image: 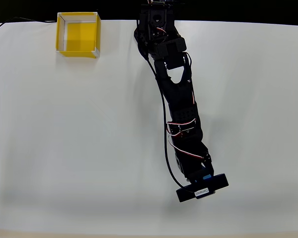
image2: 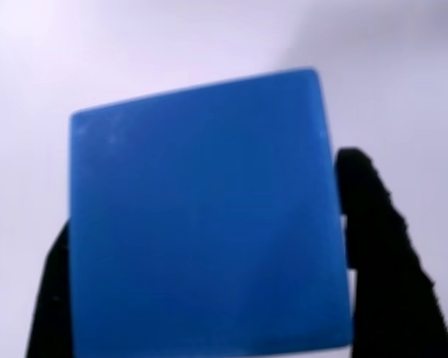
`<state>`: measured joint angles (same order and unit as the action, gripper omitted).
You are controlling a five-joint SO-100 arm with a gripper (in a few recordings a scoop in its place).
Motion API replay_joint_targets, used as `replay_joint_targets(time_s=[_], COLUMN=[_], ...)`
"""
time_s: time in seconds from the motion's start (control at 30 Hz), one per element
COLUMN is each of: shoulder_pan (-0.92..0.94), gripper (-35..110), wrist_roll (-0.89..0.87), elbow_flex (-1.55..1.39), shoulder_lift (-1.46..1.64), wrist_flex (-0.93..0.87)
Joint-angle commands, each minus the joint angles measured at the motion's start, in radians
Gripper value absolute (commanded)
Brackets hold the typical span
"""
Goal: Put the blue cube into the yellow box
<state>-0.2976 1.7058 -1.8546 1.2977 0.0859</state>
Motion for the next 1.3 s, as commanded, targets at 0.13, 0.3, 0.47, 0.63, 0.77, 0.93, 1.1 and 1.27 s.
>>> replay_joint_targets(time_s=[0.13, 0.3, 0.47, 0.63, 0.77, 0.93, 1.1, 1.27], shoulder_pan=[0.222, 0.365, 0.522, 0.680, 0.825, 1.026, 1.216, 1.368], gripper=[7, 7, 7, 7, 7, 7, 7, 7], wrist_roll=[-0.025, -0.048, -0.058, -0.066, -0.049, -0.043, -0.002, 0.015], elbow_flex=[0.100, 0.098, 0.091, 0.089, 0.089, 0.127, 0.169, 0.261], shoulder_lift=[0.382, 0.491, 0.588, 0.646, 0.667, 0.638, 0.603, 0.575], wrist_flex=[-0.272, -0.485, -0.693, -0.836, -0.927, -1.006, -1.062, -1.204])
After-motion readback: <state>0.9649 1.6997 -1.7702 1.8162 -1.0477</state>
